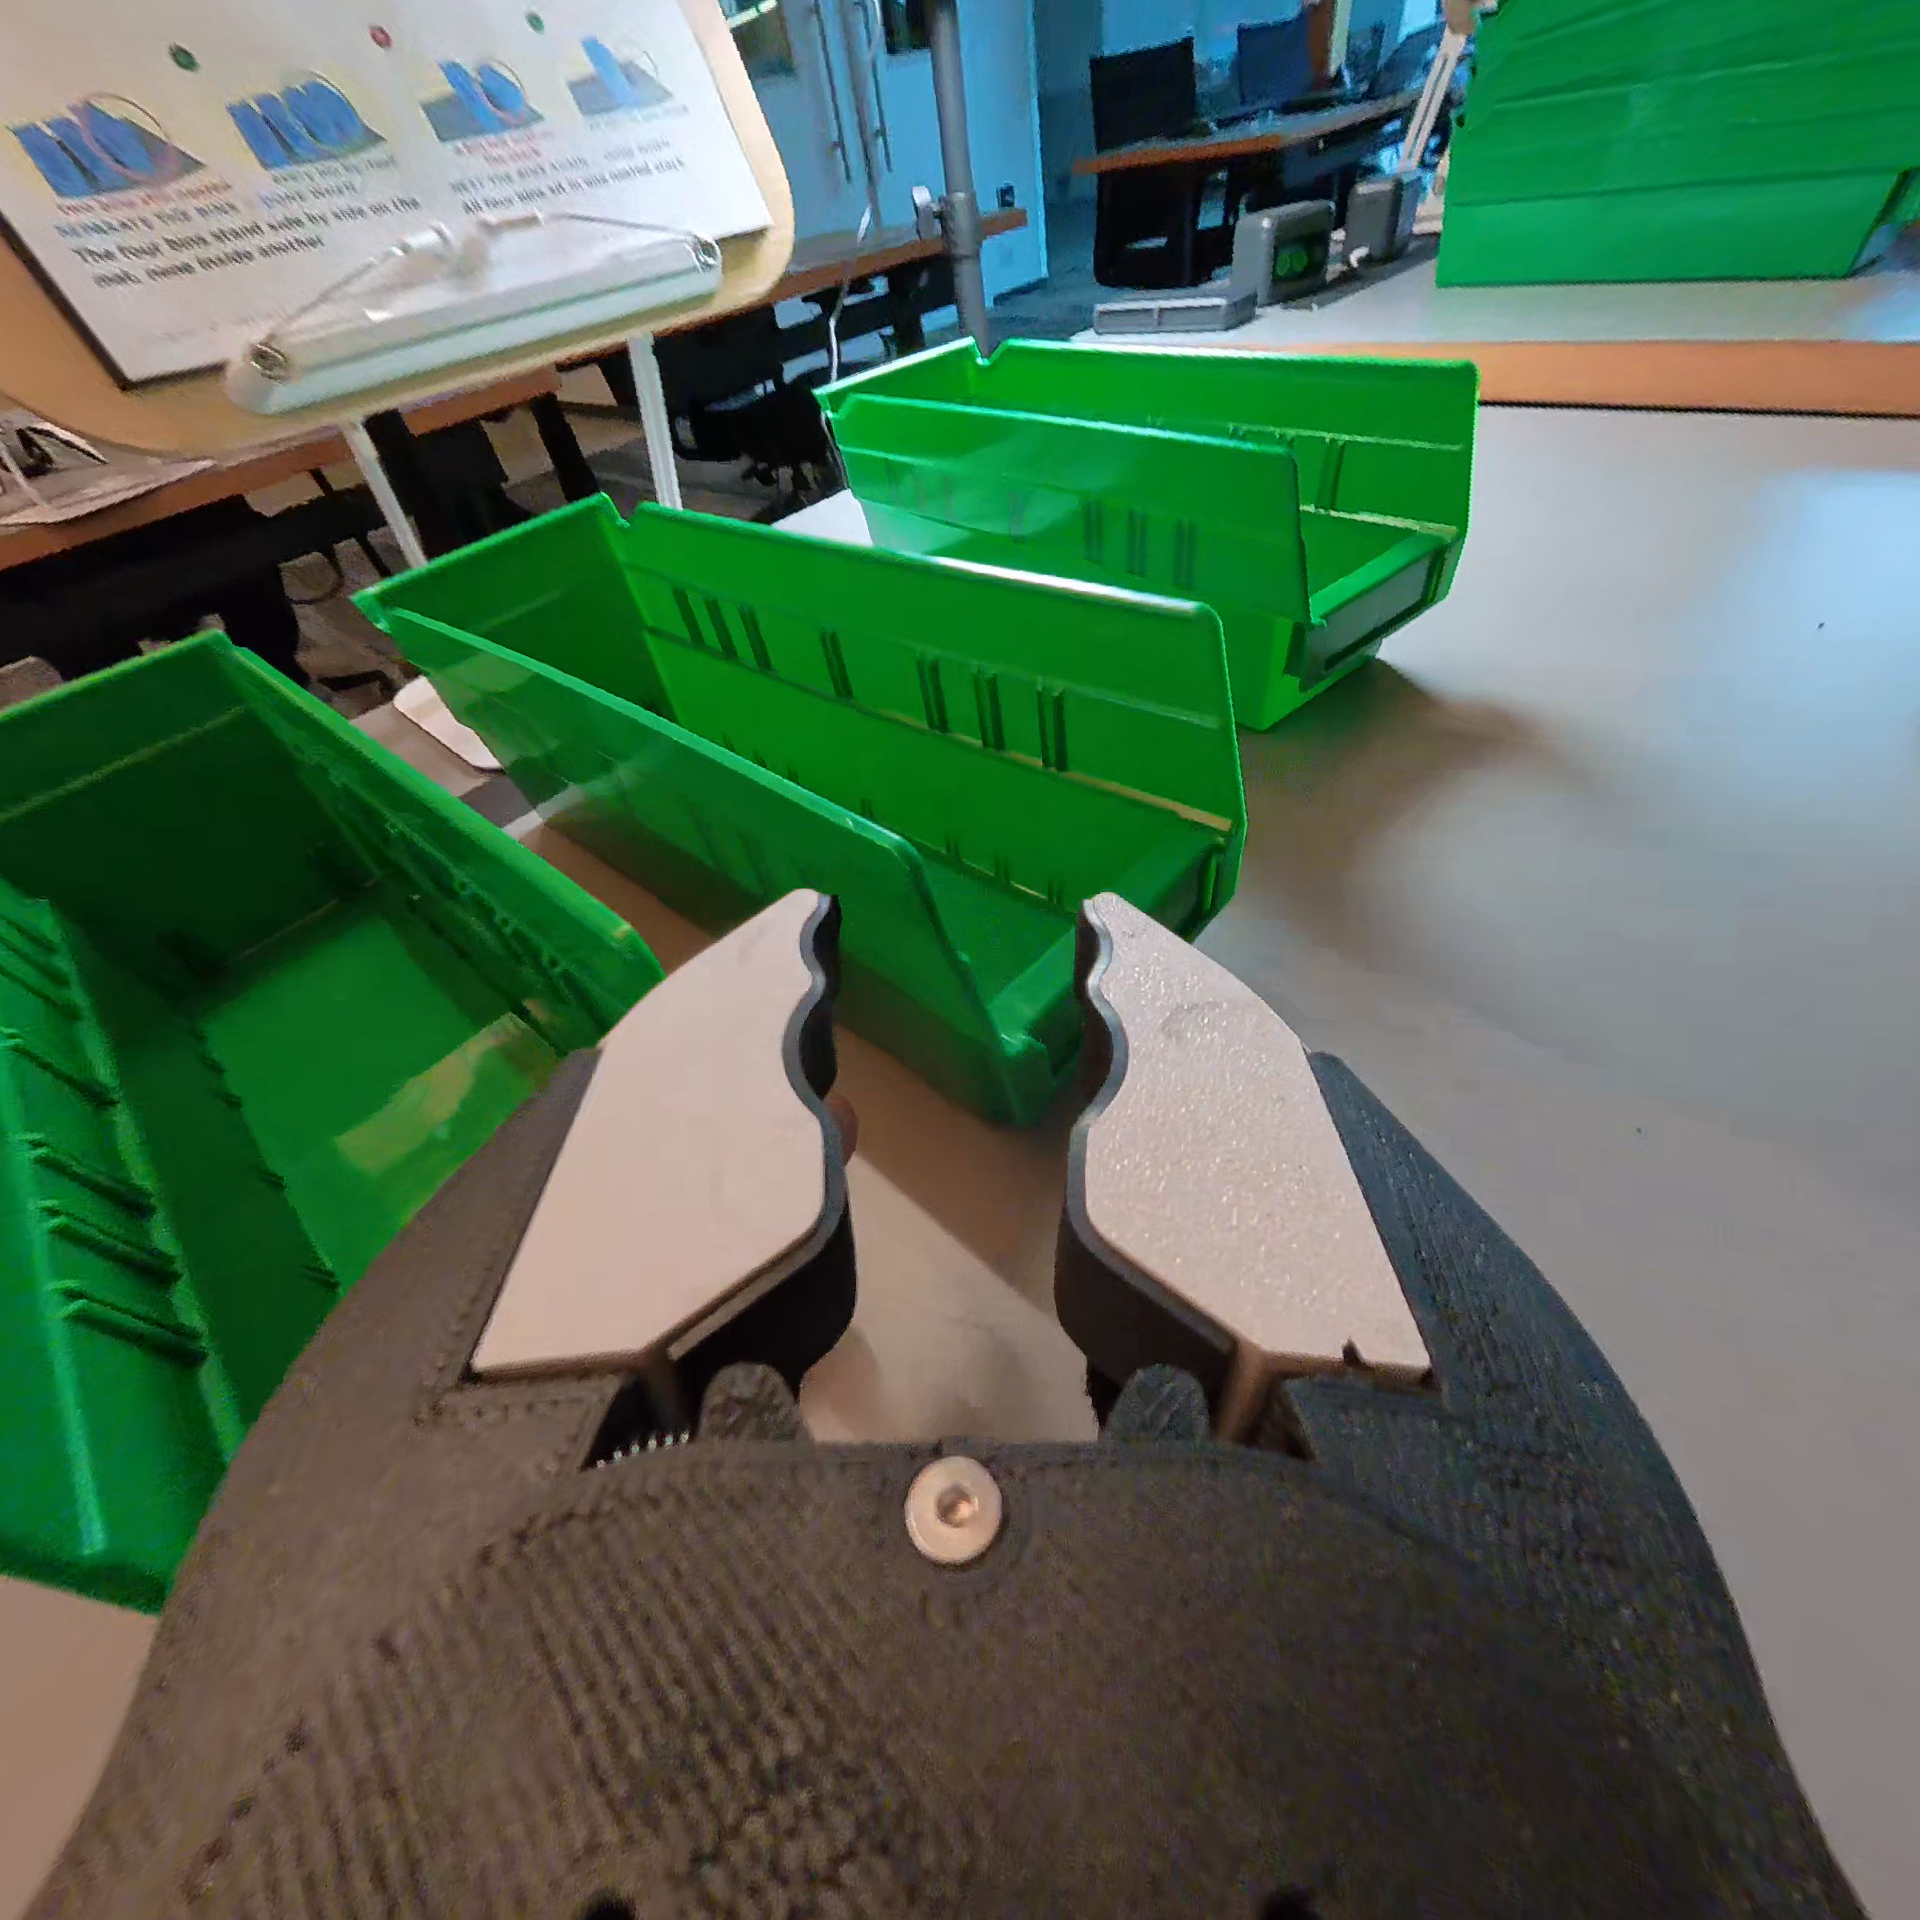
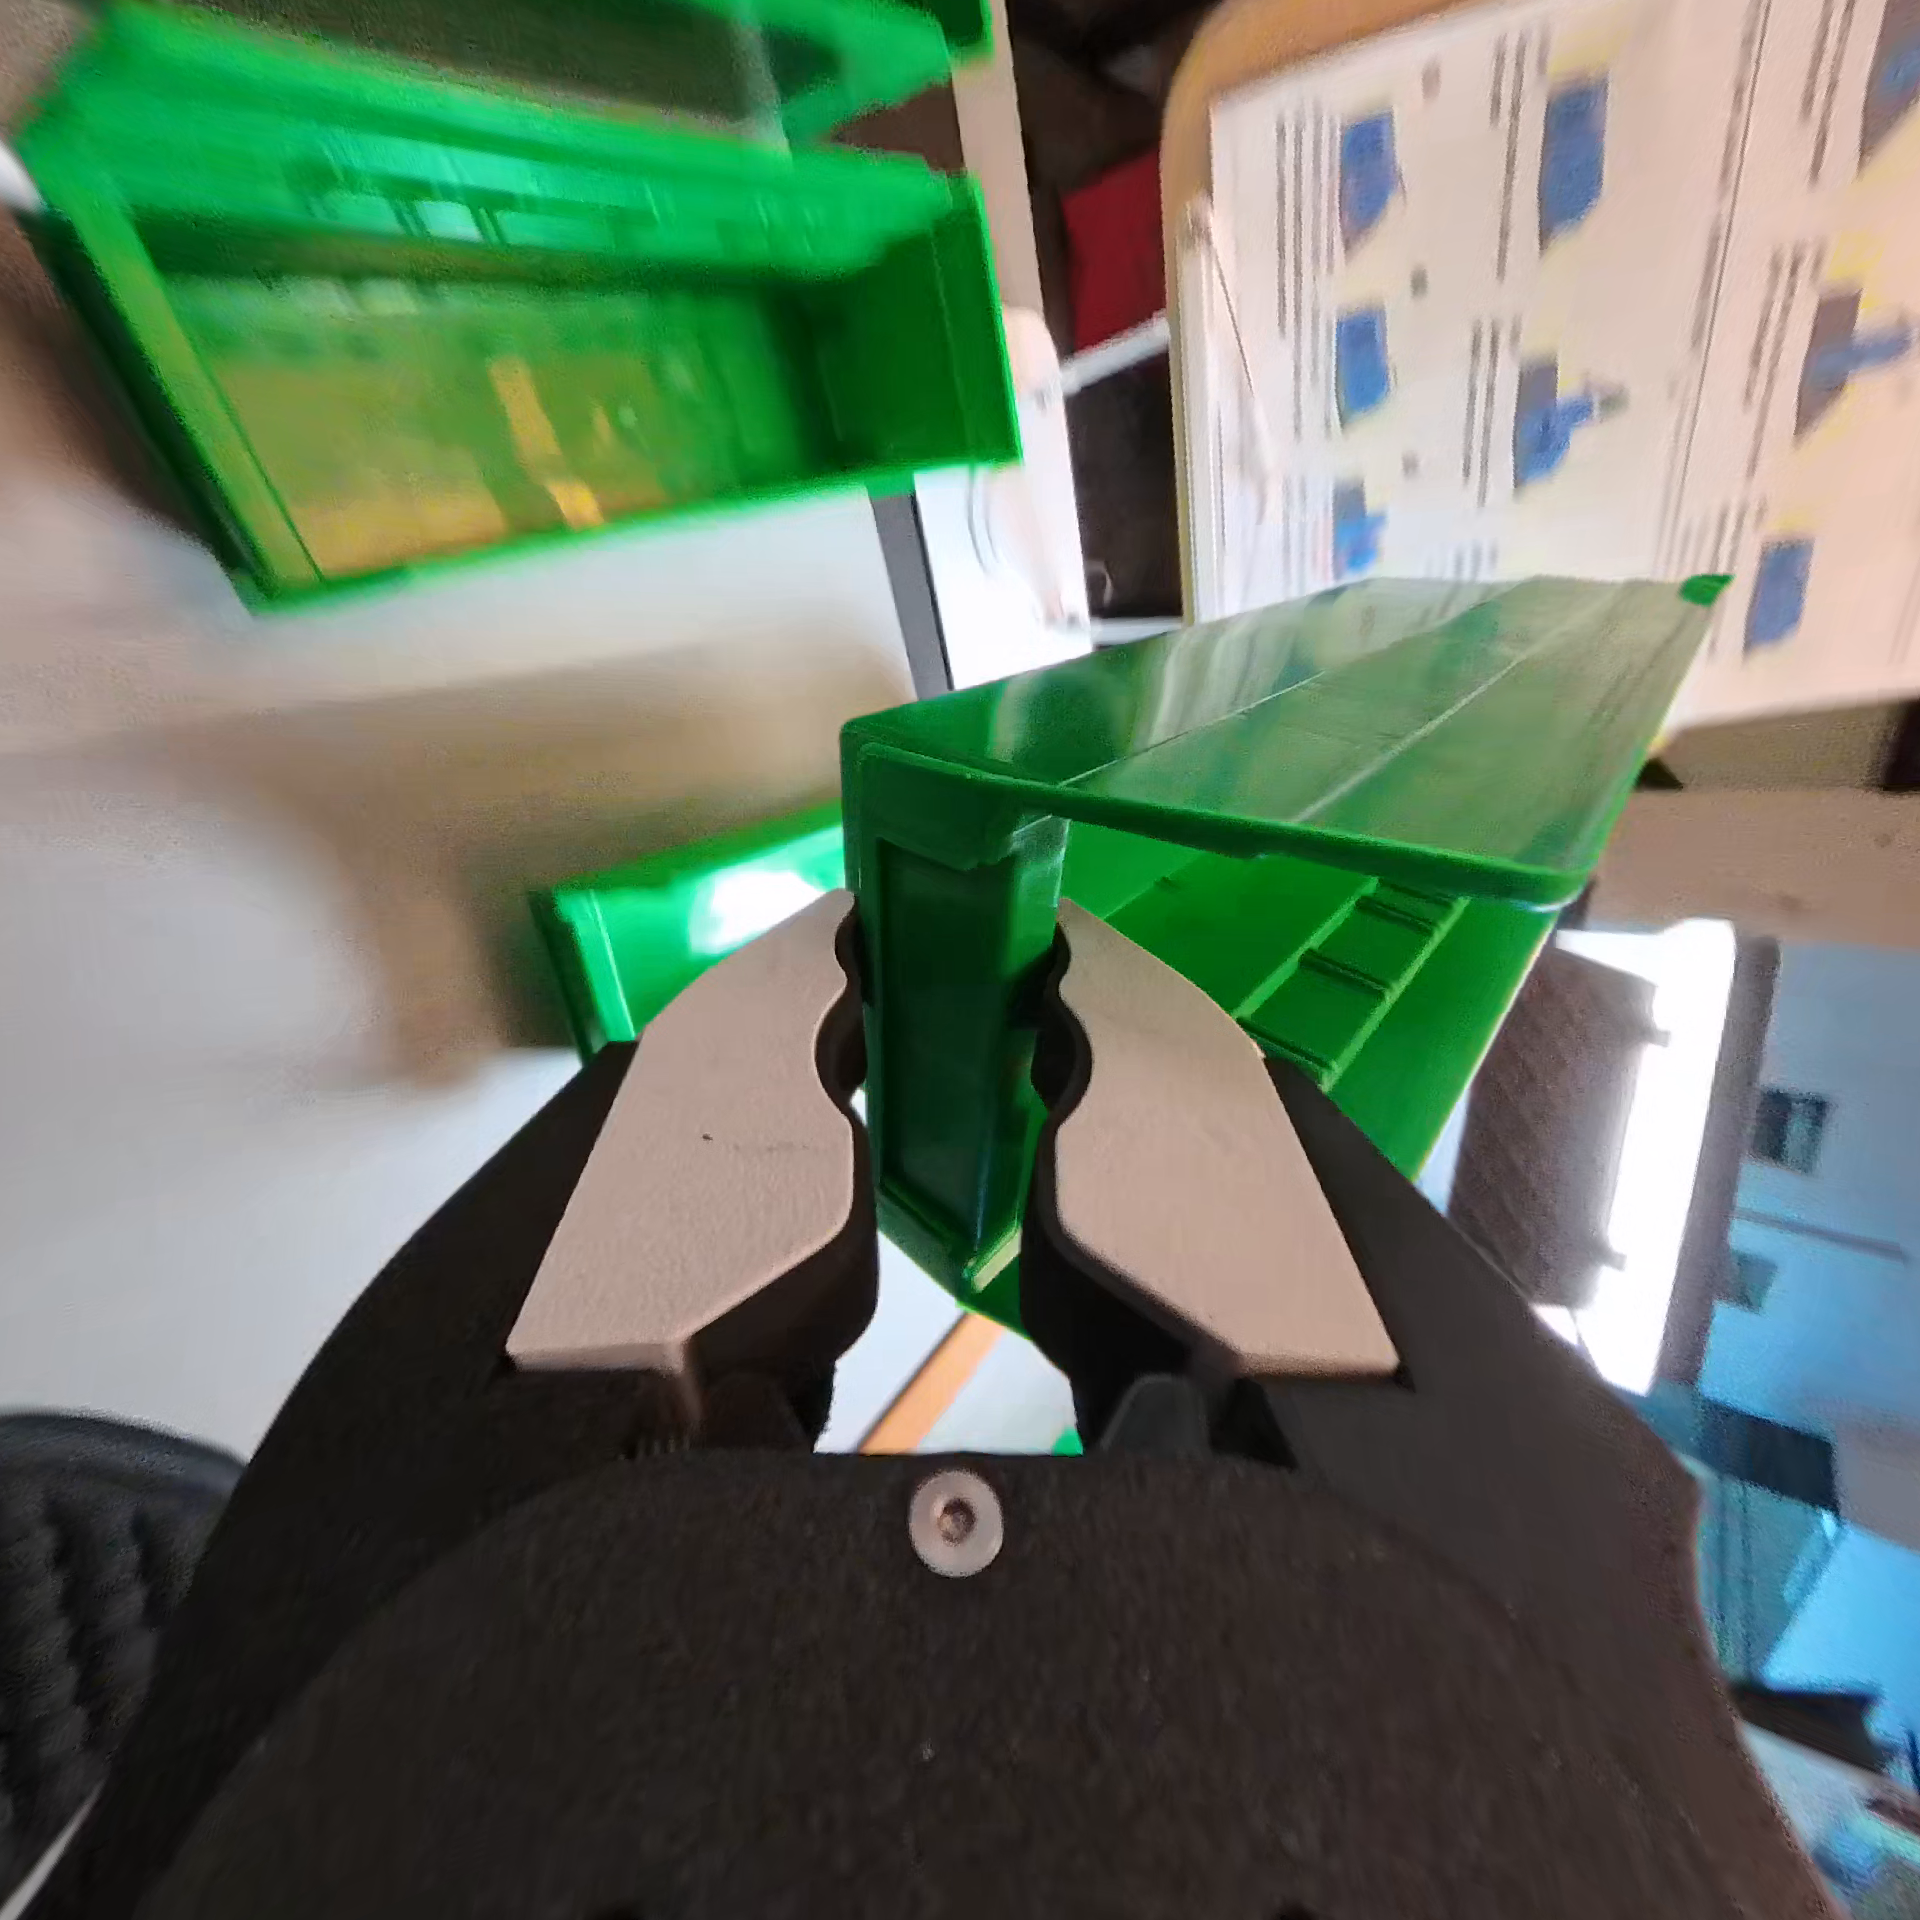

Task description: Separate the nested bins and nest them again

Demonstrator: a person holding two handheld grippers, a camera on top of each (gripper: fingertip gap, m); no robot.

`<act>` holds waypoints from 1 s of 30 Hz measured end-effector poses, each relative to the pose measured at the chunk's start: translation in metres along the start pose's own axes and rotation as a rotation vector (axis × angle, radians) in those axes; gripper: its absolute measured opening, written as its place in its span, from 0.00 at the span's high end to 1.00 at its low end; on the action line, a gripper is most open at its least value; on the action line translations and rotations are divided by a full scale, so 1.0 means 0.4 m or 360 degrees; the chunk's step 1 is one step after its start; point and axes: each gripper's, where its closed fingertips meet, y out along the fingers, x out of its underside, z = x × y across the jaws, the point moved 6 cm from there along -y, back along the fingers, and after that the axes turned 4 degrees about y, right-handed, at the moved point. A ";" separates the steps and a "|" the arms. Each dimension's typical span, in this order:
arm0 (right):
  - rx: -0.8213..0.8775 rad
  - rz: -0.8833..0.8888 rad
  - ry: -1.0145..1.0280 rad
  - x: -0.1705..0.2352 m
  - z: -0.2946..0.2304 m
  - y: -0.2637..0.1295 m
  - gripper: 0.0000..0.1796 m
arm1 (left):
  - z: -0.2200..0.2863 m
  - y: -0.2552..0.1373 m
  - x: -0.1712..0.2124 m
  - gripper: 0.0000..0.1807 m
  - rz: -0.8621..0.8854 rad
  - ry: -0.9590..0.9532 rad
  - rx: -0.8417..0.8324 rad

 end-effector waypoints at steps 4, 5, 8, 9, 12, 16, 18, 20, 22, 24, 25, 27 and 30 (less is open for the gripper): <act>0.0079 -0.0237 0.0100 0.202 0.017 -0.003 0.84 | -0.009 -0.006 -0.008 0.76 0.0040 0.0011 -0.0055; 0.0085 -0.0301 0.0099 0.256 0.010 0.007 0.84 | -0.010 -0.006 -0.009 0.76 0.0043 0.0019 -0.0065; 0.0153 -0.0461 -0.0034 0.394 -0.028 0.047 0.84 | -0.010 -0.001 -0.006 0.76 0.0038 0.0043 -0.0079; 0.0175 -0.0486 -0.0097 0.425 -0.047 0.060 0.84 | -0.010 0.000 -0.004 0.76 0.0031 0.0052 -0.0083; 0.0266 -0.0448 -0.0194 0.455 -0.088 0.077 0.84 | -0.008 0.003 0.002 0.76 0.0013 0.0061 -0.0090; 0.0304 -0.0263 -0.0145 0.430 -0.132 0.056 0.84 | -0.012 0.002 0.006 0.76 0.0007 0.0060 -0.0107; 0.0339 -0.0221 -0.0154 0.427 -0.150 0.041 0.84 | -0.014 0.002 0.006 0.76 0.0007 0.0056 -0.0111; 0.0299 -0.0184 -0.0131 0.436 -0.174 0.034 0.84 | -0.014 0.003 0.007 0.76 0.0005 0.0051 -0.0108; 0.0244 -0.0175 -0.0107 0.456 -0.200 0.040 0.84 | -0.013 0.004 0.008 0.76 0.0002 0.0052 -0.0103; 0.0198 -0.0231 -0.0109 0.491 -0.221 0.062 0.84 | -0.010 0.004 0.008 0.76 0.0002 0.0058 -0.0099; 0.0173 -0.0241 -0.0099 0.508 -0.228 0.079 0.84 | -0.009 0.005 0.008 0.76 0.0002 0.0063 -0.0098; 0.0115 -0.0286 -0.0102 0.544 -0.237 0.121 0.84 | -0.006 0.006 0.008 0.76 -0.0003 0.0072 -0.0095; 0.0037 -0.0310 -0.0133 0.592 -0.245 0.198 0.84 | -0.003 0.005 0.008 0.76 -0.0005 0.0091 -0.0103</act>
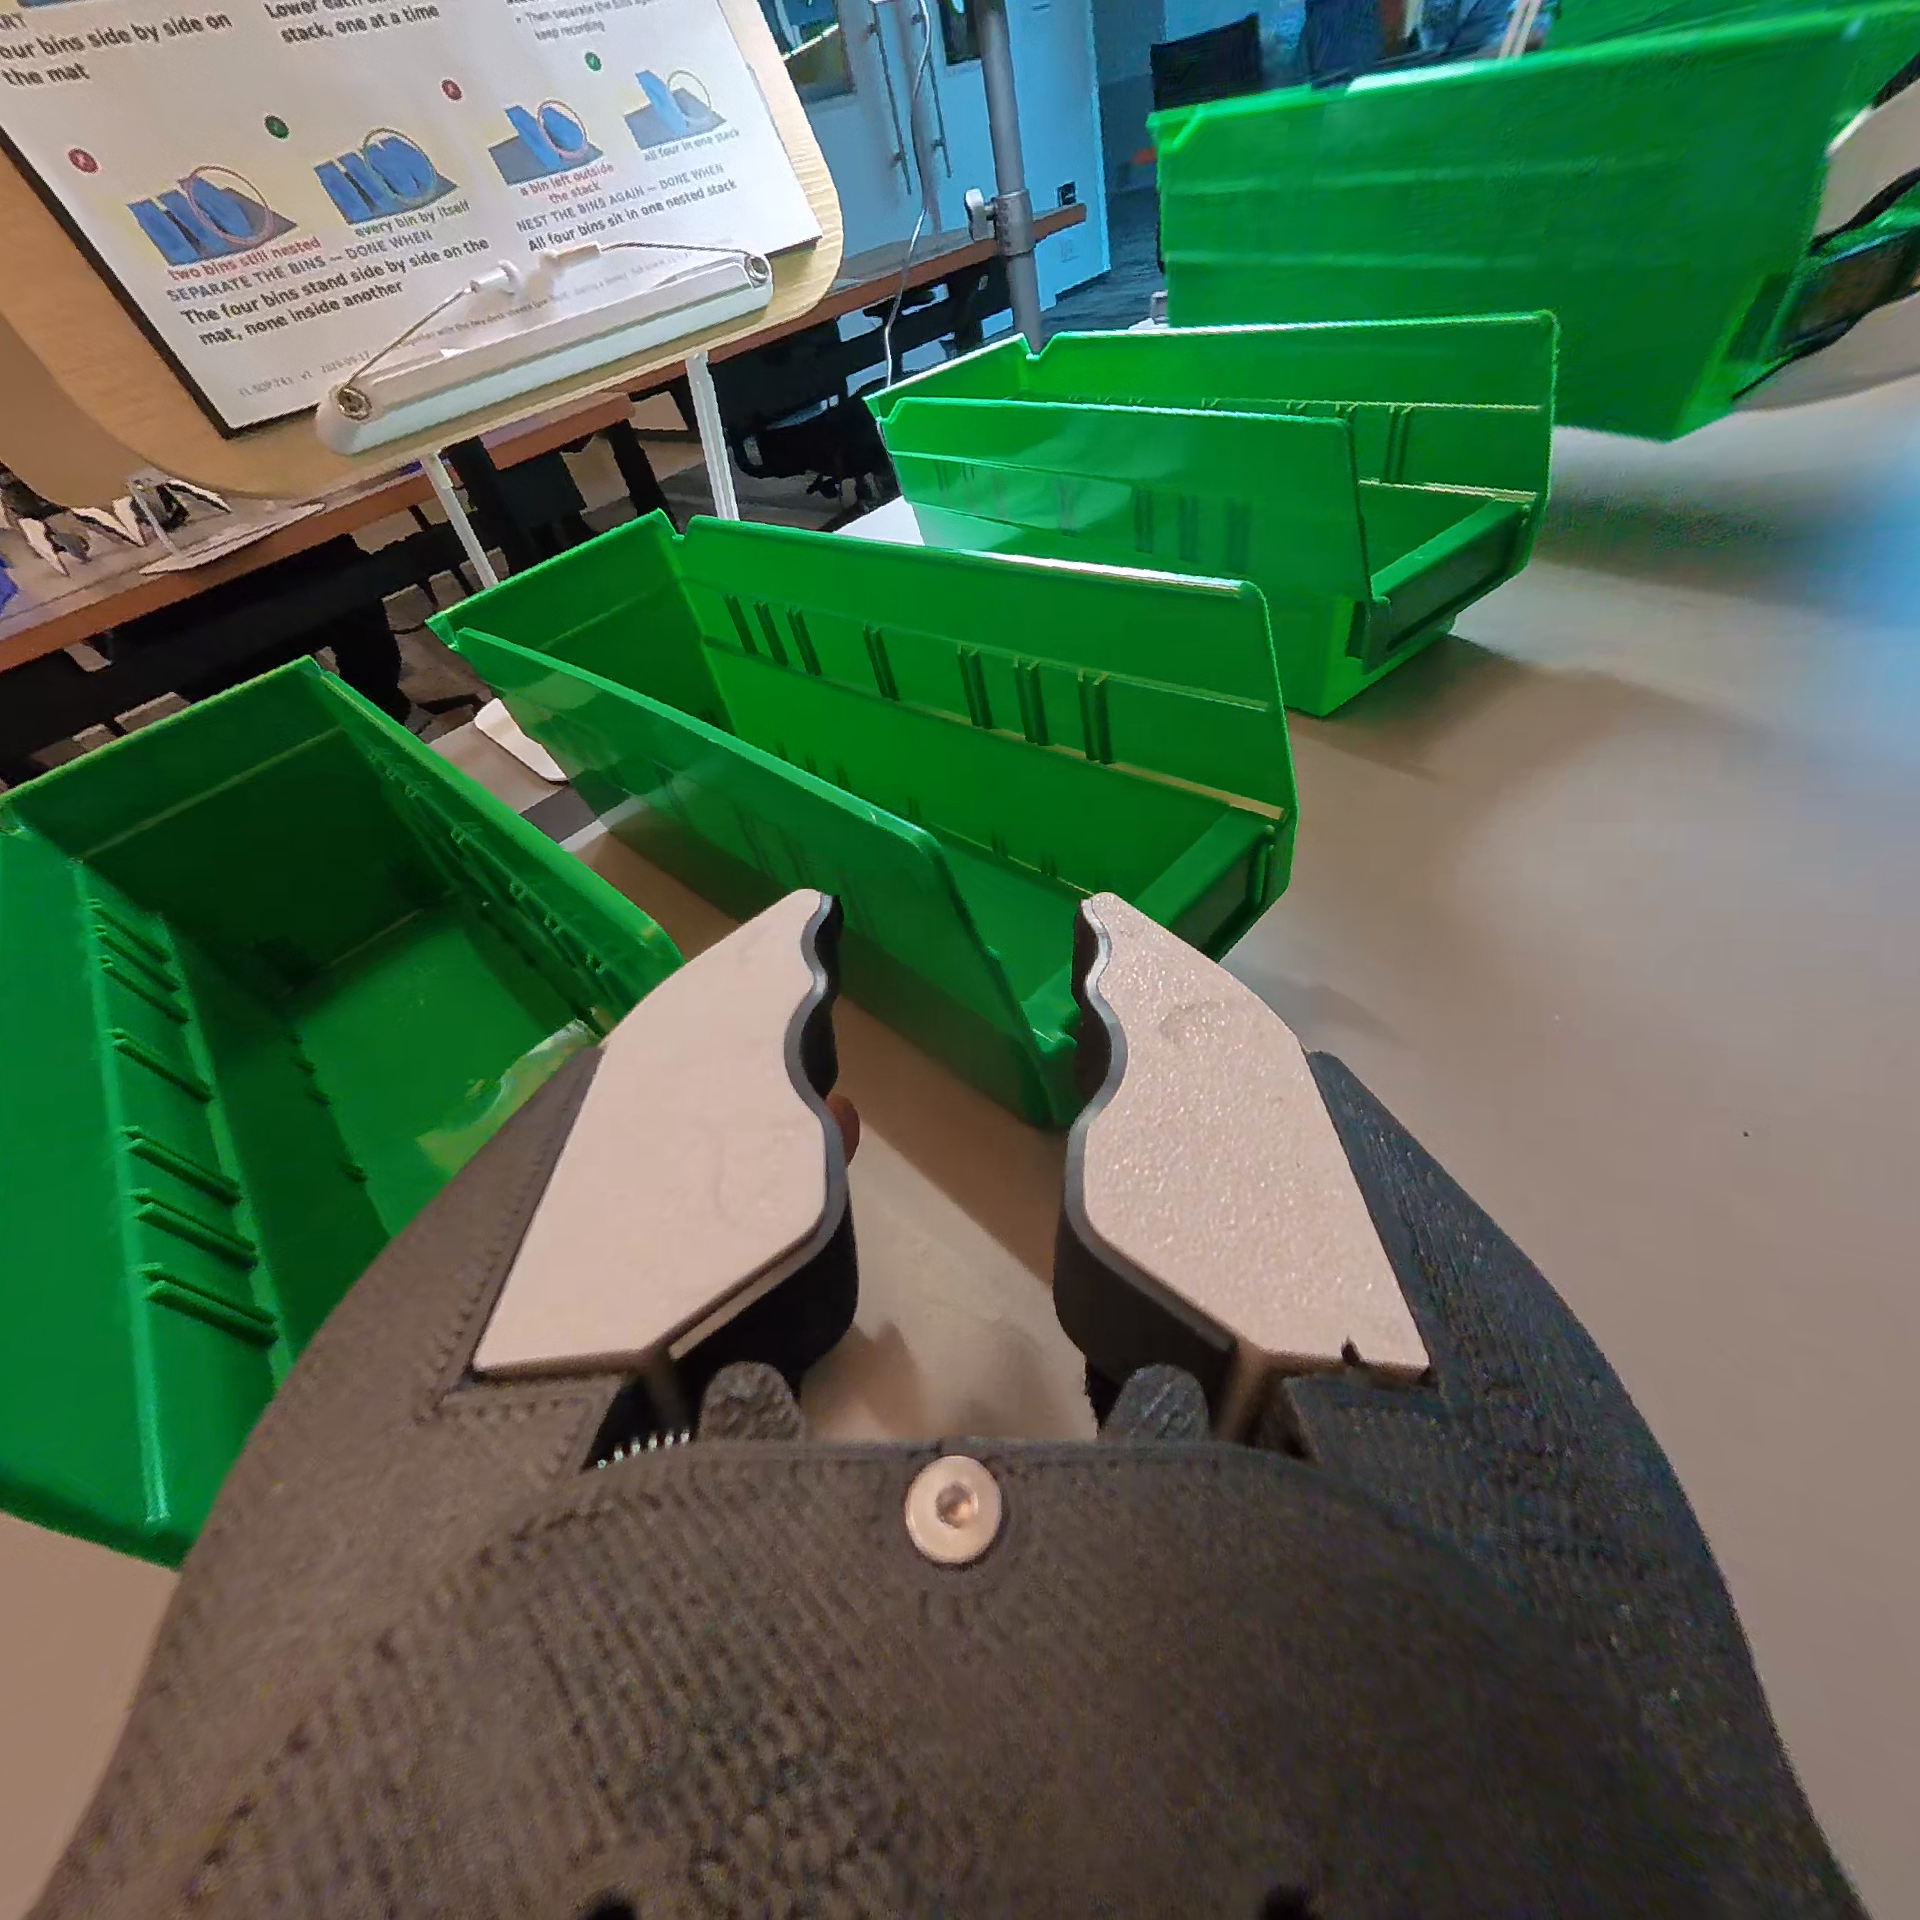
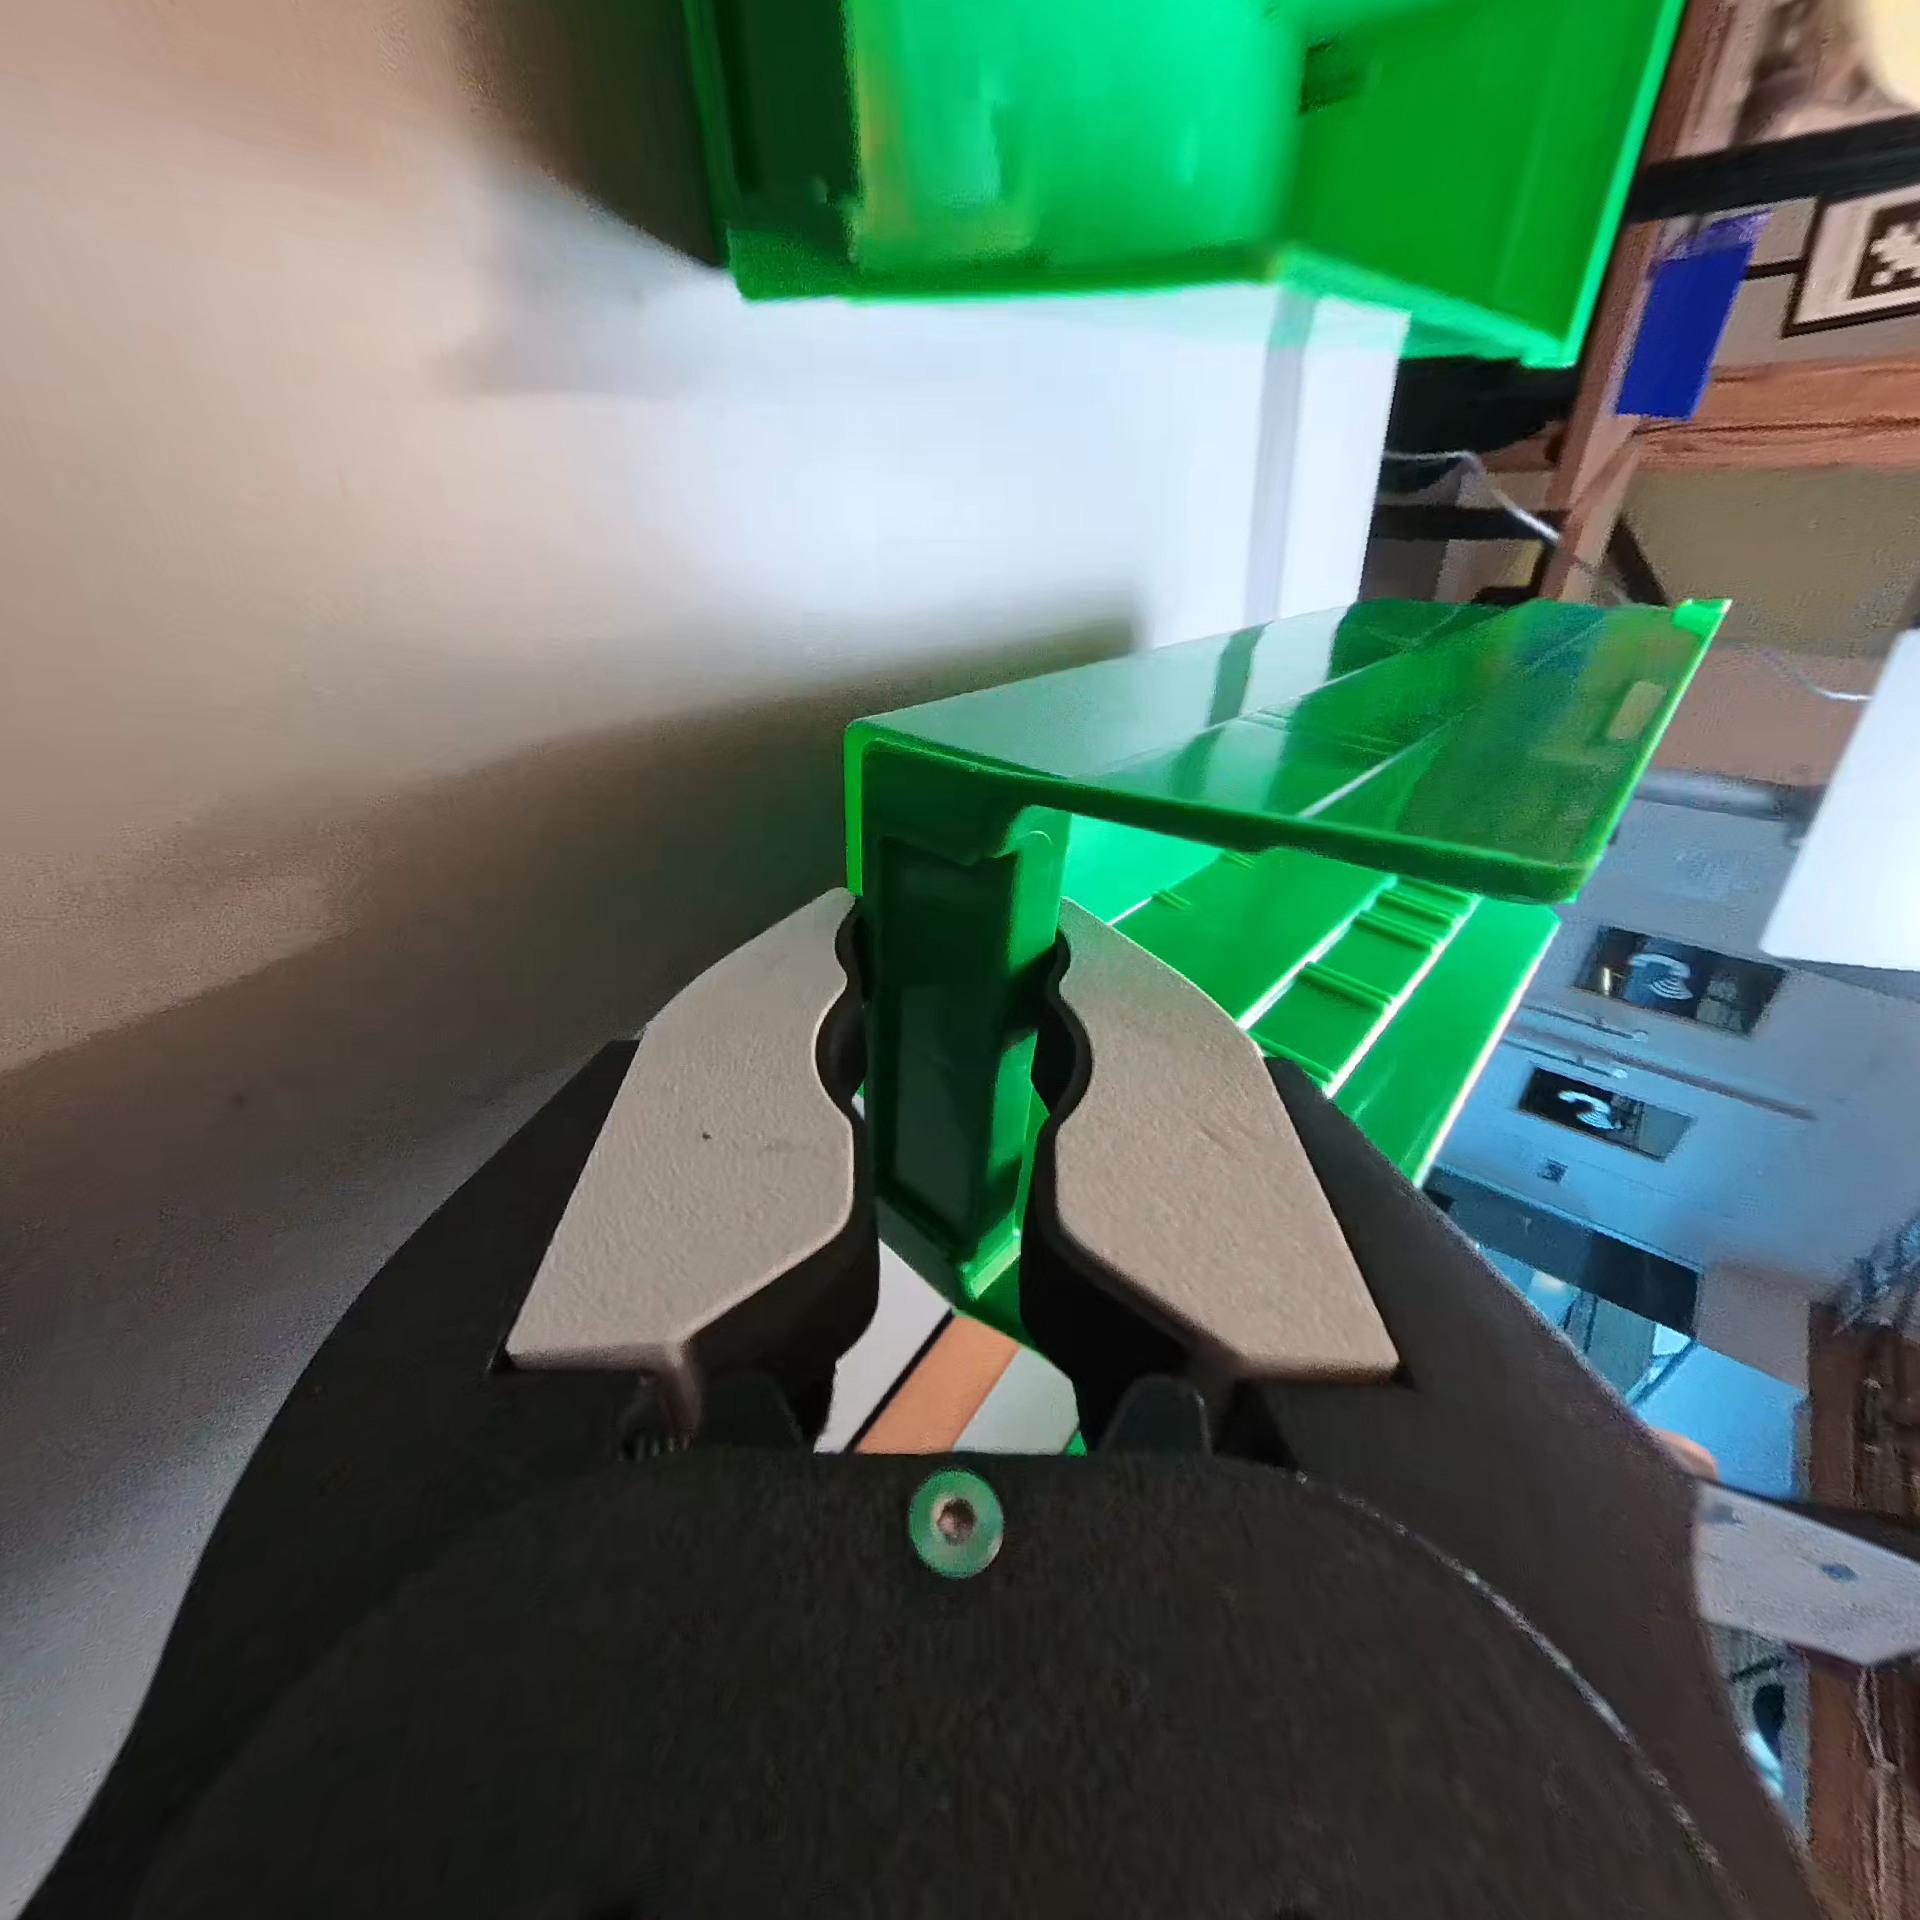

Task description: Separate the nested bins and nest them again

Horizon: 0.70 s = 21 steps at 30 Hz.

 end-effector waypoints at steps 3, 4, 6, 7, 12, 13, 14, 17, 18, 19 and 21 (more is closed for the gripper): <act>-0.0072 -0.0020 -0.0050 0.006 -0.006 0.071 0.84 | -0.002 -0.003 0.000 0.77 0.0000 0.0012 -0.0016; -0.0096 -0.0014 -0.0052 0.001 -0.006 0.090 0.84 | -0.003 -0.002 0.001 0.77 -0.0003 0.0010 -0.0018; -0.0136 -0.0022 -0.0081 -0.007 -0.003 0.125 0.84 | -0.005 0.000 0.005 0.77 -0.0013 0.0002 -0.0017; -0.0137 -0.0018 -0.0111 -0.011 -0.002 0.141 0.84 | -0.005 0.001 0.008 0.77 -0.0020 -0.0001 -0.0016; -0.0070 -0.0010 -0.0197 -0.012 0.015 0.183 0.80 | -0.006 0.004 0.013 0.77 -0.0035 -0.0006 -0.0018; -0.0071 -0.0021 -0.0192 -0.013 0.020 0.175 0.73 | -0.007 0.004 0.013 0.77 -0.0034 -0.0008 -0.0020; -0.0092 -0.0026 -0.0152 -0.017 0.026 0.157 0.69 | -0.008 0.003 0.013 0.77 -0.0034 -0.0009 -0.0022; -0.0134 0.0042 -0.0021 -0.060 0.040 0.051 0.71 | -0.013 0.002 0.011 0.77 -0.0028 -0.0013 -0.0032; -0.0142 0.0090 0.0008 -0.087 0.039 0.010 0.72 | -0.015 0.001 0.009 0.77 -0.0025 -0.0012 -0.0039; -0.0182 0.0168 0.0031 -0.122 0.031 -0.028 0.73 | -0.018 0.001 0.007 0.77 -0.0020 -0.0012 -0.0045; -0.0273 0.0311 0.0047 -0.201 0.001 -0.073 0.73 | -0.022 0.001 0.004 0.76 -0.0016 -0.0023 -0.0053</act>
